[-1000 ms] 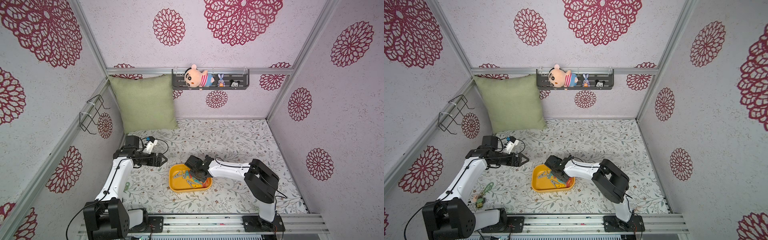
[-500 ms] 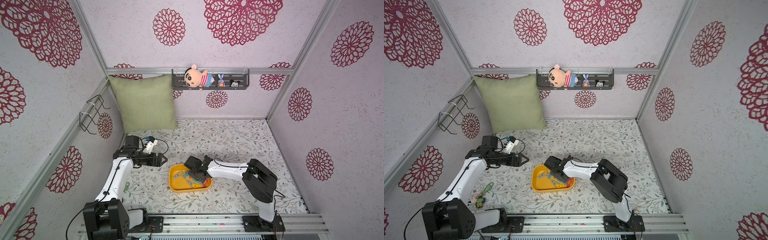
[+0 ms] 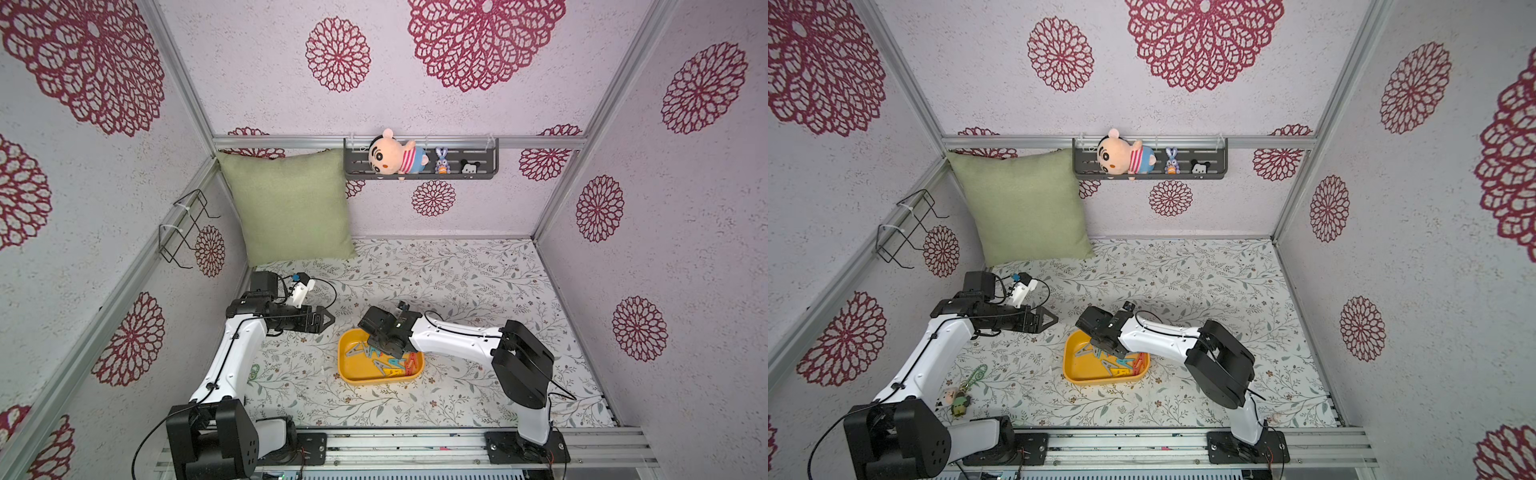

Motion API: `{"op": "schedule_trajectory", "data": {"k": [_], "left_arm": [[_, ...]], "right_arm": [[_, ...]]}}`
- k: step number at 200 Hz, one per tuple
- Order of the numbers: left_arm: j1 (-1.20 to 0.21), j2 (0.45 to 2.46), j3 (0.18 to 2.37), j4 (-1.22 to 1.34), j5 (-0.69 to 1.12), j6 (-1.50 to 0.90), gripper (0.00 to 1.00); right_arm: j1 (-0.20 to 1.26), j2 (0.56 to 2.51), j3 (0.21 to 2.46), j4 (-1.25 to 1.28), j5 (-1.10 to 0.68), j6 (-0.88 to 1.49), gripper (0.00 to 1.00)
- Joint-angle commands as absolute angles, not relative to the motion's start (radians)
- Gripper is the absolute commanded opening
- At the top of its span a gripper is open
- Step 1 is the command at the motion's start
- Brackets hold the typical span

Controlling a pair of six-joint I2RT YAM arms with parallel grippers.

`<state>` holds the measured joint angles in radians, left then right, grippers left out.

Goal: Take the clothespins out of the storage box
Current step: Pick up the clothespin from the storage box, then place the clothespin at the center of the board.

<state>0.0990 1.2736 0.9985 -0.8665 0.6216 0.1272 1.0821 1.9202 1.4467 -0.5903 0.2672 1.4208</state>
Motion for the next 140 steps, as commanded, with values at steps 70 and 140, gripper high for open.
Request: {"op": "schedule_trajectory", "data": {"k": [70,140], "left_arm": [[0.104,1.27,1.006,-0.879,0.646,0.14,0.97],[0.109,1.272,1.005,-0.874,0.625,0.136,0.97]], "right_arm": [[0.904,1.756,1.47,-0.669,0.19,1.039,0.0],[0.573,1.836,1.558,-0.712,0.087,0.73,0.0]]}}
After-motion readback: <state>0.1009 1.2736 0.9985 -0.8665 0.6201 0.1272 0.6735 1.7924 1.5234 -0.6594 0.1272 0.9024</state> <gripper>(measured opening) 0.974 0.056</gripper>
